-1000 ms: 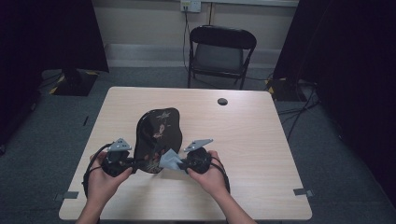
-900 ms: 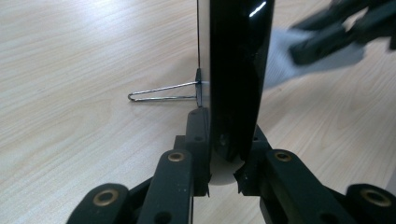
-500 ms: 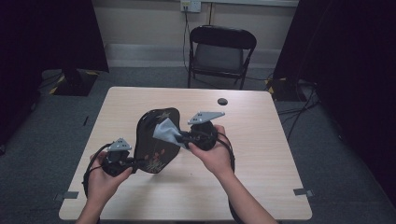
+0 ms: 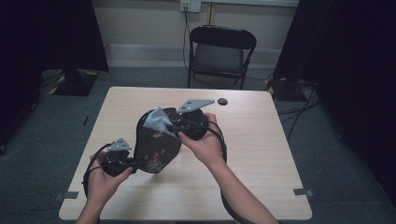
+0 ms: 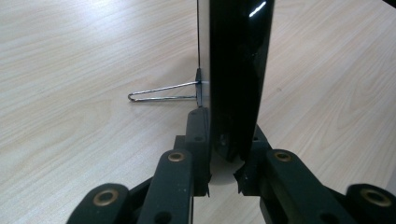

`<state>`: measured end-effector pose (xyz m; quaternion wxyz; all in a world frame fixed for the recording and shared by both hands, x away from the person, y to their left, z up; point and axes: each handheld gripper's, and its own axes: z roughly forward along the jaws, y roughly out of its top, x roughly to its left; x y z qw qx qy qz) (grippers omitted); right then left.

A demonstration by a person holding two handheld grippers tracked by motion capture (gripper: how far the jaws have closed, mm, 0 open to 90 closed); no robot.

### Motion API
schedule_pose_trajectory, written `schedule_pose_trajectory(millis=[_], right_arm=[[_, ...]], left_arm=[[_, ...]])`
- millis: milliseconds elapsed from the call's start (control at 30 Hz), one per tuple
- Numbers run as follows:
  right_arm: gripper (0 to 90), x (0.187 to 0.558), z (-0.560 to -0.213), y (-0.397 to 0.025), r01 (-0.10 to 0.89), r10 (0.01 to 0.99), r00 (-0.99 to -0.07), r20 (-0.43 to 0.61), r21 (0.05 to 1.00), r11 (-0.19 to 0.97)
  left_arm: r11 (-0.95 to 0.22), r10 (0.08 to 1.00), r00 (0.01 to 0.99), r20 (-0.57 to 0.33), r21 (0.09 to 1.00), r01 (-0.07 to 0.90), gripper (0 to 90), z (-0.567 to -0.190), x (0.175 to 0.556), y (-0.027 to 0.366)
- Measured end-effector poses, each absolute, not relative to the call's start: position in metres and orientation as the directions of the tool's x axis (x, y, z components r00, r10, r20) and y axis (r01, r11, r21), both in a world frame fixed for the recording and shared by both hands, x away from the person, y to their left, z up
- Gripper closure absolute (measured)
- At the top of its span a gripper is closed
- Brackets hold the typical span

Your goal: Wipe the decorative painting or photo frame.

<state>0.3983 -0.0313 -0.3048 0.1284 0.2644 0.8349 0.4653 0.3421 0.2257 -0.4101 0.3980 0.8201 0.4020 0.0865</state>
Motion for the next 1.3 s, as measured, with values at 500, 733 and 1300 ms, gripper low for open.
schedule_pose_trajectory(millis=[500,733,1300], right_arm=[[79.7,0.393,-0.343,-0.030,0.362,0.552,-0.831,0.063,0.815,0.452],[79.6,0.389,-0.367,-0.031,0.390,0.551,-0.831,0.081,0.791,0.471],[79.6,0.384,-0.417,-0.036,0.455,0.561,-0.819,0.124,0.736,0.501]], left_arm=[[-0.360,0.729,0.661,-0.176,0.723,0.589,78.6,-0.410,0.342,0.225],[-0.360,0.729,0.661,-0.177,0.722,0.590,78.6,-0.410,0.342,0.225],[-0.359,0.729,0.661,-0.177,0.723,0.590,78.6,-0.410,0.342,0.225]])
